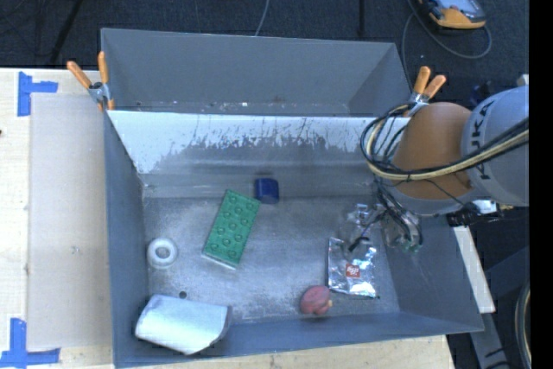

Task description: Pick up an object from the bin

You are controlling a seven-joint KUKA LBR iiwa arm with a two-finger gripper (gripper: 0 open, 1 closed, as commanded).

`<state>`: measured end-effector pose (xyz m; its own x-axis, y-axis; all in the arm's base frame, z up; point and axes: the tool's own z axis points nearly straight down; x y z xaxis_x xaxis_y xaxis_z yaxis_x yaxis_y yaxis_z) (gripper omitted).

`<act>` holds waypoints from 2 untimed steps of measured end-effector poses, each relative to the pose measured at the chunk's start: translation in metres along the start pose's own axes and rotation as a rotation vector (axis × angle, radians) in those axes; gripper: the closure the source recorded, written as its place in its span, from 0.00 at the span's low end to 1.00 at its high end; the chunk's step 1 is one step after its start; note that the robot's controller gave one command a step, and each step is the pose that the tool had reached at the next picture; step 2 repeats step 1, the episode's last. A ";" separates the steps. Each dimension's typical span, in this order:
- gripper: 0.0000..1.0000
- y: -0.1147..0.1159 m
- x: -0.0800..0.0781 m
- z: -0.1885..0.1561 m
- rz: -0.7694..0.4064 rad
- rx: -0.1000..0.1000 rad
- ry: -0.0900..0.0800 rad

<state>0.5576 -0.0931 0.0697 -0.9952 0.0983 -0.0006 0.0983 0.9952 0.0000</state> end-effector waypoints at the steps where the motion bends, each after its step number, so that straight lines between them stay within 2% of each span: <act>1: 1.00 -0.017 0.029 -0.133 0.006 0.001 -0.007; 2: 1.00 -0.017 0.029 -0.133 0.006 0.001 -0.007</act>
Offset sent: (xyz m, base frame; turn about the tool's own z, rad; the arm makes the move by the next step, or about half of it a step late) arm -0.0320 -0.0134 0.1289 0.0041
